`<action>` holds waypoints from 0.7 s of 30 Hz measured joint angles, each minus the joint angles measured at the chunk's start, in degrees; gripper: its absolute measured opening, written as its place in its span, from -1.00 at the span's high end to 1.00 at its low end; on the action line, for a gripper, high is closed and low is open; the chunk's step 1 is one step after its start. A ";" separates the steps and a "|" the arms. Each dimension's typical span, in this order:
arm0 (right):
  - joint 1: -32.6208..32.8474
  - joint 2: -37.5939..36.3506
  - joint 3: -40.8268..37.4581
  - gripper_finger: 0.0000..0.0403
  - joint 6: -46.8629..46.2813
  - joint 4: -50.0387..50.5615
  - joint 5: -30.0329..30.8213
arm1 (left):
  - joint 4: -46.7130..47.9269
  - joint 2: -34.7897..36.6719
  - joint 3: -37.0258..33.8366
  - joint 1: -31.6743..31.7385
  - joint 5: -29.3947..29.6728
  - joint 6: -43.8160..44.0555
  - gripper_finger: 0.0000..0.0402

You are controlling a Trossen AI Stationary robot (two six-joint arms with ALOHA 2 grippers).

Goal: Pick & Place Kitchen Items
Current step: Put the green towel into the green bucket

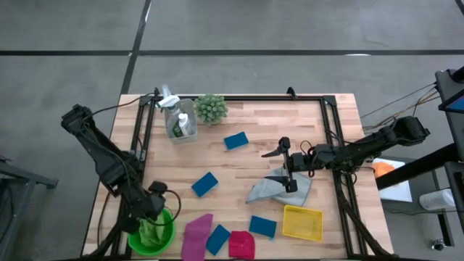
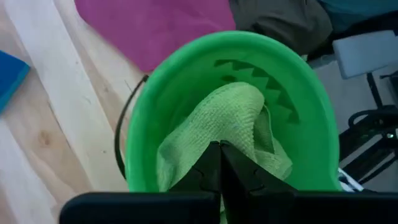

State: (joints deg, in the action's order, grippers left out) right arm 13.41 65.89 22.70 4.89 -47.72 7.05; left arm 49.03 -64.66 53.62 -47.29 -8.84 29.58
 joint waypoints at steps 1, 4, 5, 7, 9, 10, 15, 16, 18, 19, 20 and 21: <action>0.02 0.00 0.00 -0.71 0.00 0.01 0.00 | -0.28 0.00 -0.29 -0.13 0.00 0.92 1.00; 0.01 0.00 0.00 -0.71 -0.07 0.22 0.00 | -0.66 0.00 -2.03 -0.45 -0.01 3.62 1.00; 0.02 0.00 0.00 -0.71 -0.07 0.27 0.00 | -1.03 0.00 -2.86 -0.56 -0.08 4.13 1.00; 0.02 0.00 0.00 -0.71 -0.11 0.41 0.00 | -1.95 -0.03 -4.84 -0.79 -0.33 5.43 1.00; 0.00 0.00 0.00 -0.71 -0.15 0.41 0.00 | -3.01 -0.04 -6.68 -0.79 -0.82 6.27 1.00; 0.00 0.00 0.00 -0.71 -0.15 0.41 0.00 | -3.34 -0.04 -7.28 -0.79 -0.83 6.28 1.00; 0.02 0.00 0.00 -0.71 -0.17 0.41 0.00 | -3.97 -0.04 -7.83 -0.84 1.39 4.76 1.00; 0.02 0.00 0.00 -0.71 -0.17 0.41 0.00 | -4.07 -0.04 -7.56 -0.85 1.82 3.96 1.00; 0.01 0.00 0.00 -0.71 -0.17 0.41 0.00 | -4.22 0.02 -6.74 -0.88 2.30 2.89 1.00; 0.00 0.00 0.00 -0.71 -0.17 0.41 0.00 | -4.30 0.02 -6.31 -0.90 2.40 2.31 1.00; 0.02 0.00 0.00 -0.71 -0.17 0.41 0.00 | -4.28 0.02 -5.87 -0.97 2.40 2.09 1.00; 0.01 0.00 0.00 -0.71 -0.19 0.41 -0.01 | -4.28 0.06 -5.44 -1.13 2.42 1.92 1.00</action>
State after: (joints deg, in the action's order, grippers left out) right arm 13.42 65.89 22.70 4.69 -47.31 7.04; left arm 44.75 -64.61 48.18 -48.42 -6.42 31.50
